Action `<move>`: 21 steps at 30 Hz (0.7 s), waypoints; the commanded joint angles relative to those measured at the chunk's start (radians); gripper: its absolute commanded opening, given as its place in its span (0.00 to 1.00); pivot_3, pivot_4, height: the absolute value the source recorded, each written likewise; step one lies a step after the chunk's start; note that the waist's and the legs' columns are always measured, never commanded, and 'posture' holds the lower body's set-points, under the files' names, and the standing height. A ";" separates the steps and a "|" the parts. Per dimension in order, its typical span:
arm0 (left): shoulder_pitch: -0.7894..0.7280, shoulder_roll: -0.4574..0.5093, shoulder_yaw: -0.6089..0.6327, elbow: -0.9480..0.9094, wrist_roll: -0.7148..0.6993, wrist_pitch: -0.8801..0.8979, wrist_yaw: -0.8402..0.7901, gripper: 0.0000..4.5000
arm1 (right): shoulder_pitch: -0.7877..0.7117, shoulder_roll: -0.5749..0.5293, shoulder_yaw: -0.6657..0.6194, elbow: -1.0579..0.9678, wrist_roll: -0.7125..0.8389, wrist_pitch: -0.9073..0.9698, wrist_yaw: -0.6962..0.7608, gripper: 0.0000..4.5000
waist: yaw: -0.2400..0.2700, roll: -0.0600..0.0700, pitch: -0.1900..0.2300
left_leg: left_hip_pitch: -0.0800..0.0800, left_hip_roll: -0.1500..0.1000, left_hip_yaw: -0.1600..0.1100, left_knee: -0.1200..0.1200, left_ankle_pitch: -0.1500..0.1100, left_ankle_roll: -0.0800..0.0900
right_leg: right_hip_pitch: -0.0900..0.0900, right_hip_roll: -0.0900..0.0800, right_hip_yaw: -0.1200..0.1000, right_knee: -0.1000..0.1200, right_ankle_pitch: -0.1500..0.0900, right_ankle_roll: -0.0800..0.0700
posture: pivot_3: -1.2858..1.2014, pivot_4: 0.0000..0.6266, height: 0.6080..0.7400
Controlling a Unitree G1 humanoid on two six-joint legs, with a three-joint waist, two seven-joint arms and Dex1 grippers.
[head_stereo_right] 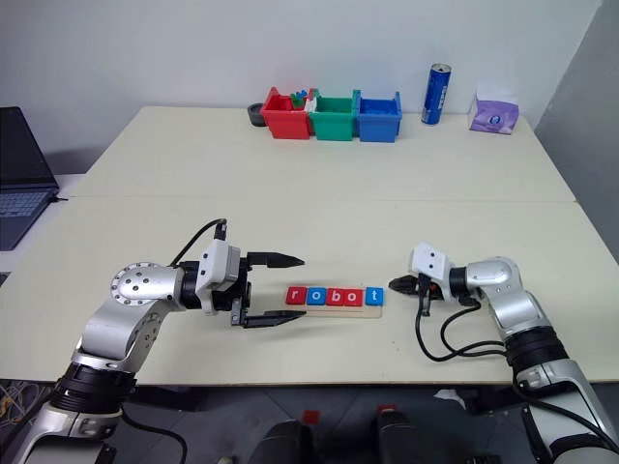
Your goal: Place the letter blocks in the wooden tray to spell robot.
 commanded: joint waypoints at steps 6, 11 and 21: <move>-0.006 0.011 0.009 -0.036 -0.005 -0.006 0.000 1.00 | -0.012 0.015 -0.006 -0.042 0.008 -0.002 0.016 0.00 | 0.000 0.000 0.000 | 0.000 0.000 0.000 0.000 0.000 0.000 | 0.000 0.000 0.000 0.000 0.000 0.000 | 0.52 0.24 1.00; -0.005 0.011 0.008 -0.038 -0.004 -0.005 0.001 1.00 | -0.003 0.019 -0.005 -0.070 0.013 0.012 0.026 0.00 | 0.000 0.000 0.000 | 0.000 0.000 0.000 0.000 0.000 0.000 | 0.000 0.000 0.000 0.000 0.000 0.000 | 0.52 0.24 1.00; 0.002 0.011 0.008 -0.048 -0.004 -0.002 0.004 1.00 | 0.018 0.019 -0.006 -0.136 0.026 0.061 0.038 0.00 | 0.000 0.000 0.000 | 0.000 0.000 0.000 0.000 0.000 0.000 | 0.000 0.000 0.000 0.000 0.000 0.000 | 0.52 0.24 1.00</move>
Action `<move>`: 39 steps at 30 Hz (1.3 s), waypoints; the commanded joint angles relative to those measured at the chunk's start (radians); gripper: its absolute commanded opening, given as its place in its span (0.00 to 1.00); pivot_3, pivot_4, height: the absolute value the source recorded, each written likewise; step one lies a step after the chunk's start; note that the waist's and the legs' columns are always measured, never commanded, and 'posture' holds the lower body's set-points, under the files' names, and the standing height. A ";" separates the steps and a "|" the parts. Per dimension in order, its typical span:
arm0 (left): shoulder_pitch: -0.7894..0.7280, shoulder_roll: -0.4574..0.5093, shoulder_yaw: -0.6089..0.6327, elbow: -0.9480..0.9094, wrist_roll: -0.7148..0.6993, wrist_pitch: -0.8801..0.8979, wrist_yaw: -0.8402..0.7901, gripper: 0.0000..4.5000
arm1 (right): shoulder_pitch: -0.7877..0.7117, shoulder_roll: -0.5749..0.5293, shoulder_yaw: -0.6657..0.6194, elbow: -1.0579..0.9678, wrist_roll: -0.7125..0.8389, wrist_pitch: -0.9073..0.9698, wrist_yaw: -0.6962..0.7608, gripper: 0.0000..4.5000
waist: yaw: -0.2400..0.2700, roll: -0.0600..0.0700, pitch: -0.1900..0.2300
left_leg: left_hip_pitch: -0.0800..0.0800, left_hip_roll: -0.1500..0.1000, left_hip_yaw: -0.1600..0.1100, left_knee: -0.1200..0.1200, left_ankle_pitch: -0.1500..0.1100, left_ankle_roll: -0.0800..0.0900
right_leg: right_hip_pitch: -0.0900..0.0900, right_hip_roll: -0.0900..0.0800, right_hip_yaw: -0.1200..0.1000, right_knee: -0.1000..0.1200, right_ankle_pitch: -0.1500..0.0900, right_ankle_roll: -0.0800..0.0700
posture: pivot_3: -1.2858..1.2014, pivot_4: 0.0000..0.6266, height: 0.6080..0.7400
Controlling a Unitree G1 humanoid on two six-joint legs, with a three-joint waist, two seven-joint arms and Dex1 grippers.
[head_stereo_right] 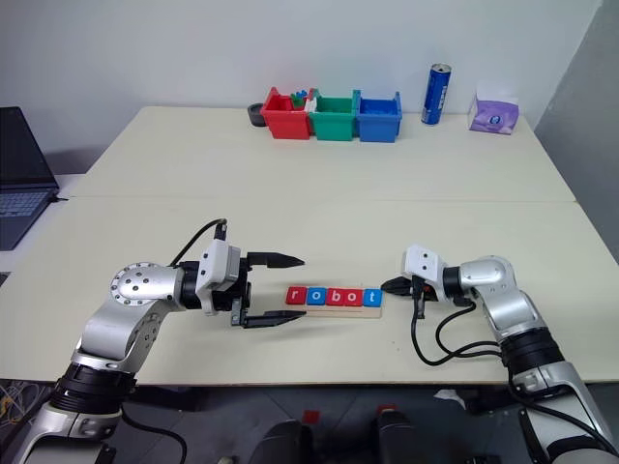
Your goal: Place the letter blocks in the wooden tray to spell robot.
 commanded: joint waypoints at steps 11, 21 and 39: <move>0.001 0.008 0.005 -0.041 -0.002 -0.008 0.003 1.00 | -0.006 0.006 -0.012 -0.041 0.015 0.016 -0.007 0.00 | 0.000 0.000 0.000 | 0.000 0.000 0.000 0.000 0.000 0.000 | 0.000 0.000 0.000 0.000 0.000 0.000 | 0.52 0.24 1.00; 0.004 0.010 0.006 -0.046 -0.002 -0.005 0.004 1.00 | -0.010 -0.031 -0.025 -0.024 0.016 0.006 0.010 0.00 | 0.000 0.000 0.000 | 0.000 0.000 0.000 0.000 0.000 0.000 | 0.000 0.000 0.000 0.000 0.000 0.000 | 0.52 0.24 1.00; -0.001 0.011 0.004 -0.041 -0.005 -0.006 -0.010 1.00 | 0.048 -0.031 -0.006 -0.139 0.041 0.068 0.002 0.00 | 0.000 0.000 0.000 | 0.000 0.000 0.000 0.000 0.000 0.000 | 0.000 0.000 0.000 0.000 -0.002 0.004 | 0.52 0.24 1.00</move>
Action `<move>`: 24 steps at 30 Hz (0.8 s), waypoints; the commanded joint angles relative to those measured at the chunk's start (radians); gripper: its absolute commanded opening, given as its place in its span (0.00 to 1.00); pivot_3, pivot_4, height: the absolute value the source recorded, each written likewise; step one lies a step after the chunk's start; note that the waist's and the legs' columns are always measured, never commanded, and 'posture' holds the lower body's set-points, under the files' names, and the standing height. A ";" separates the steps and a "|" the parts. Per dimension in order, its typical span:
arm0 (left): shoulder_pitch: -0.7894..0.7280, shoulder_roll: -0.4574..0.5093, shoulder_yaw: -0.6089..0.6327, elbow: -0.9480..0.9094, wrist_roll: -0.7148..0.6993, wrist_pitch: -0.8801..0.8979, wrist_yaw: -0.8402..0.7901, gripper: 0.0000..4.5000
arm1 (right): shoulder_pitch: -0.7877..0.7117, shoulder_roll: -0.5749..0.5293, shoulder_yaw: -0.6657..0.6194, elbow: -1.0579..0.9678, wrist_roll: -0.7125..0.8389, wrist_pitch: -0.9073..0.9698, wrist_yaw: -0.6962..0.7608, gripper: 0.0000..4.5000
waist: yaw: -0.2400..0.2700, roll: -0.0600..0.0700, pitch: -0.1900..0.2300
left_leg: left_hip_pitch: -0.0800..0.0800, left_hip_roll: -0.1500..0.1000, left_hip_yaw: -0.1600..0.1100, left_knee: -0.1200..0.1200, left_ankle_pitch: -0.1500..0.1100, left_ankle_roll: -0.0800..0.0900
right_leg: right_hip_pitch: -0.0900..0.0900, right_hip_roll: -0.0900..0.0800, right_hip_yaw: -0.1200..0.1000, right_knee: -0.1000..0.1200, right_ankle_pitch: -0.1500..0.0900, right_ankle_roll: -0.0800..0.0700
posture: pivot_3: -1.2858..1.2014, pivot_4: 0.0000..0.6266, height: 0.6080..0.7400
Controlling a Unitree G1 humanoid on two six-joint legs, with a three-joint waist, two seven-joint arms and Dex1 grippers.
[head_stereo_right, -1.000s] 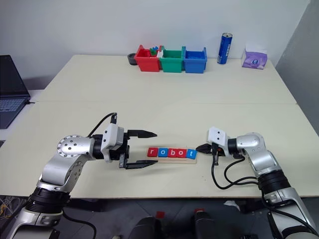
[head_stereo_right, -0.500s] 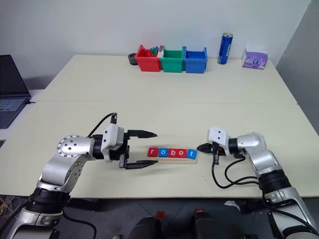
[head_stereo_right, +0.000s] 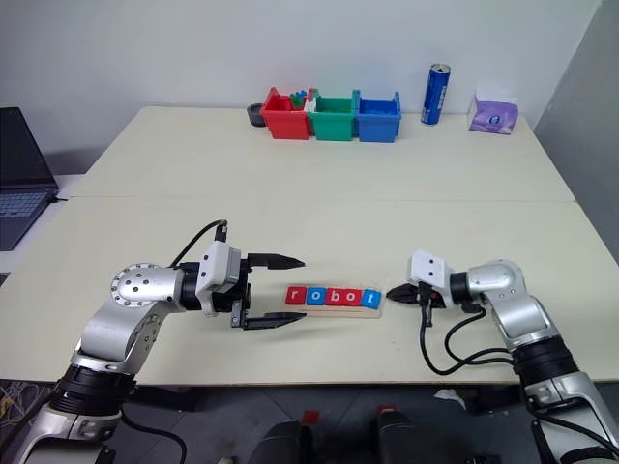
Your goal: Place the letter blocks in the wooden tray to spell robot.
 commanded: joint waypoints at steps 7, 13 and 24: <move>0.002 0.021 0.010 -0.041 -0.014 0.000 -0.010 1.00 | -0.018 0.027 0.005 -0.005 0.001 -0.013 -0.014 0.00 | 0.001 0.000 0.000 | 0.000 0.000 0.000 0.000 0.000 0.000 | 0.000 0.000 0.000 0.000 0.000 0.000 | 0.52 0.24 1.00; 0.009 0.027 0.013 -0.047 -0.015 0.001 -0.005 1.00 | -0.029 0.032 0.004 0.000 0.005 -0.010 -0.012 0.00 | 0.000 0.000 0.000 | 0.000 0.000 0.000 0.000 0.000 0.000 | 0.000 0.000 0.000 0.000 0.000 0.000 | 0.52 0.24 1.00; 0.015 0.027 0.012 -0.050 -0.015 -0.001 -0.003 1.00 | -0.016 -0.003 -0.014 -0.030 0.027 0.013 0.014 0.00 | 0.001 0.000 0.000 | 0.000 0.000 0.000 0.000 0.000 0.000 | 0.000 0.000 0.000 0.000 0.000 0.000 | 0.52 0.24 1.00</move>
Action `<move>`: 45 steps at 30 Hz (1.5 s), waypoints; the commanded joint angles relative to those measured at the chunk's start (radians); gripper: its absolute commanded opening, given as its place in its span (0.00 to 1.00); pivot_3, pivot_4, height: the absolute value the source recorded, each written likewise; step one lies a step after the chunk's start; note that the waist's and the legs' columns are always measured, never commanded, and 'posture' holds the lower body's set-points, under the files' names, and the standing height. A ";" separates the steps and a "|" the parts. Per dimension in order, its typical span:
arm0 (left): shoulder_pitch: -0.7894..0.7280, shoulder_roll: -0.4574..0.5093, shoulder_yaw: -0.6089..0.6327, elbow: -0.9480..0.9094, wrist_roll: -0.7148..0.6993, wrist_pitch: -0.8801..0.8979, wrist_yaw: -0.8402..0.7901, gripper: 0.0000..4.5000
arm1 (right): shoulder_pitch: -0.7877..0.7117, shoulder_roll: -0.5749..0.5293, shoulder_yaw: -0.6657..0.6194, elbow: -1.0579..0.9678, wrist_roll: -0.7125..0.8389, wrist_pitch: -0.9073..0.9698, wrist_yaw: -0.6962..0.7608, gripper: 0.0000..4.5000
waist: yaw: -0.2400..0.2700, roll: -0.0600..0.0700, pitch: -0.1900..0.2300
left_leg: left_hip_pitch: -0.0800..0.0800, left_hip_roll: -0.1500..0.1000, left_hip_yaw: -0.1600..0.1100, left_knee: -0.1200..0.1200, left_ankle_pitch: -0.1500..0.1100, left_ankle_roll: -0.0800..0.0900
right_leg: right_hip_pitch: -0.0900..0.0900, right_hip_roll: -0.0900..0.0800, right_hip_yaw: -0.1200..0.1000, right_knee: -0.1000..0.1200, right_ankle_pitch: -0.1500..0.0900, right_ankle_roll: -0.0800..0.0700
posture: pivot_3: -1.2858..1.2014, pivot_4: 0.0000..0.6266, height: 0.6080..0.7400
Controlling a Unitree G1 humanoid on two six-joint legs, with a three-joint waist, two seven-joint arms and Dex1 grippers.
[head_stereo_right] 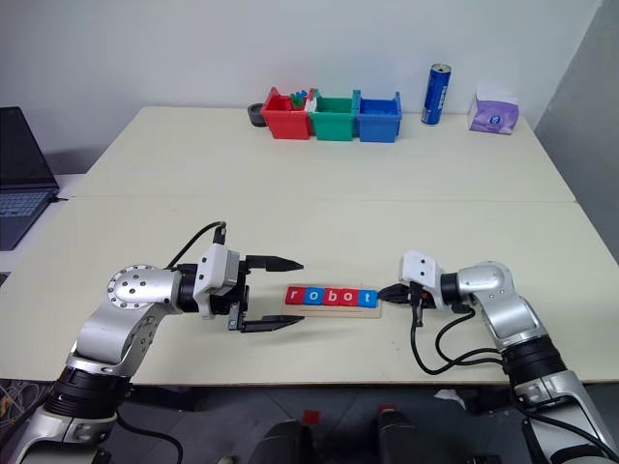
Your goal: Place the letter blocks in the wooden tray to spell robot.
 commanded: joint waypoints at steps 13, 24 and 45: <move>0.008 0.012 0.009 -0.047 -0.023 0.006 -0.008 1.00 | 0.083 -0.036 -0.004 -0.229 0.078 0.121 0.014 0.00 | 0.000 0.000 0.000 | 0.000 0.000 0.000 0.000 0.000 0.000 | 0.000 0.000 0.000 0.000 0.000 0.000 | 0.52 0.24 1.00; 0.014 0.020 0.014 -0.067 -0.029 0.024 -0.010 1.00 | 0.076 -0.003 0.022 -0.199 0.051 0.091 -0.032 0.00 | 0.000 0.000 0.000 | 0.000 0.000 0.000 0.000 0.000 0.000 | 0.000 0.000 0.000 0.000 0.000 0.000 | 0.52 0.24 1.00; 0.006 0.019 0.014 -0.062 -0.025 0.026 -0.004 1.00 | 0.056 -0.014 0.001 -0.181 0.072 0.086 -0.017 0.00 | 0.000 0.000 0.000 | 0.000 0.000 0.000 0.000 0.000 0.000 | 0.000 0.000 0.000 0.000 0.000 0.000 | 0.52 0.24 1.00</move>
